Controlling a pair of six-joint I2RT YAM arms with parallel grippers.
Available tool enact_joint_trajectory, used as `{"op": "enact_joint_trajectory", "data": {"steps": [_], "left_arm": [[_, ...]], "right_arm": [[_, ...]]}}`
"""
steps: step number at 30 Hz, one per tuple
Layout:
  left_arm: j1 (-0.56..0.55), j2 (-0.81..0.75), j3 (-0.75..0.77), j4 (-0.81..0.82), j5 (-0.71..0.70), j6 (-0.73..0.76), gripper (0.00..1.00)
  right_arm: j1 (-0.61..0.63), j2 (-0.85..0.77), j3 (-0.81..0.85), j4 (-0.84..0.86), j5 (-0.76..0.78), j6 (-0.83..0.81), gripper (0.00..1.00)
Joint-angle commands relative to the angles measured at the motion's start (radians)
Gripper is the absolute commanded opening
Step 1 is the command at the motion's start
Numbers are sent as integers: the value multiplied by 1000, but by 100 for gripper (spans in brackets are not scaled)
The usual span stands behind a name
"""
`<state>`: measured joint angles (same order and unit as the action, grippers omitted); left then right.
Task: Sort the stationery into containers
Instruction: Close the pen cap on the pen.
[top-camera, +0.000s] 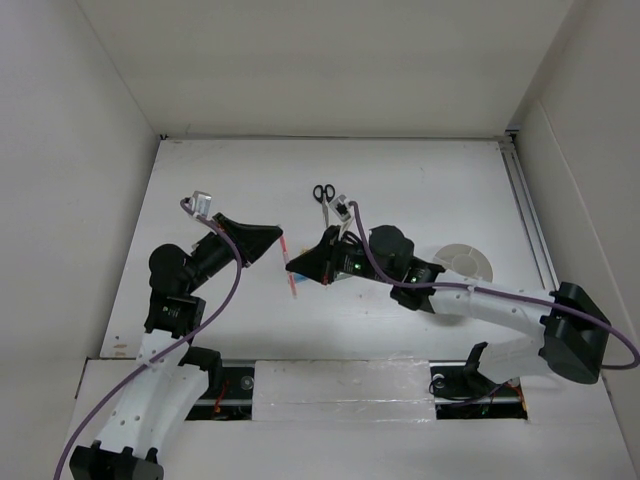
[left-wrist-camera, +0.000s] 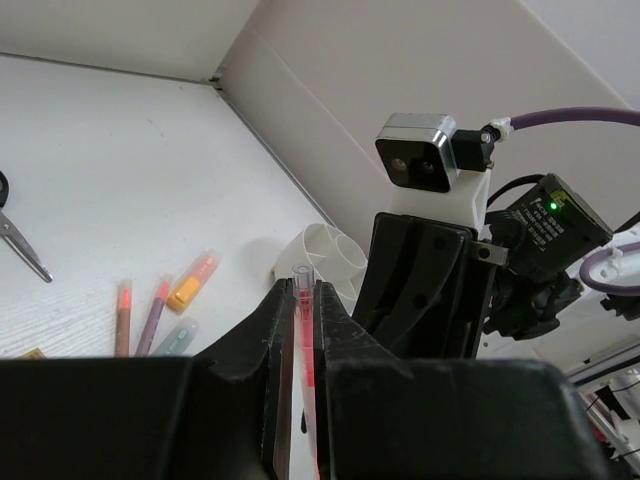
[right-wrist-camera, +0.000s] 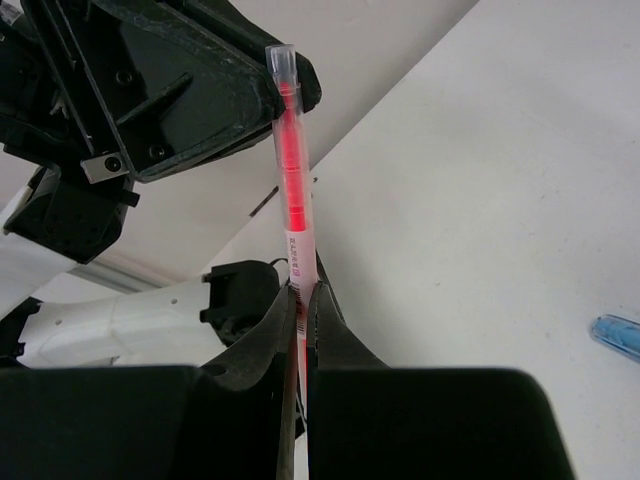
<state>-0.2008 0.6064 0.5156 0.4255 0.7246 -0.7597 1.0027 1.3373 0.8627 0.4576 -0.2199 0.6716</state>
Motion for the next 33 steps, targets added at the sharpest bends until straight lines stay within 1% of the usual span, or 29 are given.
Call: {"op": "enact_joint_trajectory", "data": {"steps": [1,8,12,22,24,26,28,33], "left_arm": [[-14,-10,-25,-65,128,17,0],[-14,0,-25,-56,137,17,0],[-14,0,-25,-68,137,17,0],[-14,-10,-25,-80,128,28,0],[-14,-10,-25,-80,128,28,0],[-14,-1,-25,-93,128,28,0],[-14,0,-37,-62,150,19,0],[-14,0,-37,-76,150,19,0]], "right_arm": [[-46,2,91,250,76,29,0],[-55,31,111,282,56,40,0],[-65,31,131,282,47,40,0],[-85,19,119,282,36,40,0],[-111,10,119,282,36,40,0],[-111,10,119,282,27,40,0],[-111,10,146,282,27,40,0],[-121,39,180,273,5,40,0]]}}
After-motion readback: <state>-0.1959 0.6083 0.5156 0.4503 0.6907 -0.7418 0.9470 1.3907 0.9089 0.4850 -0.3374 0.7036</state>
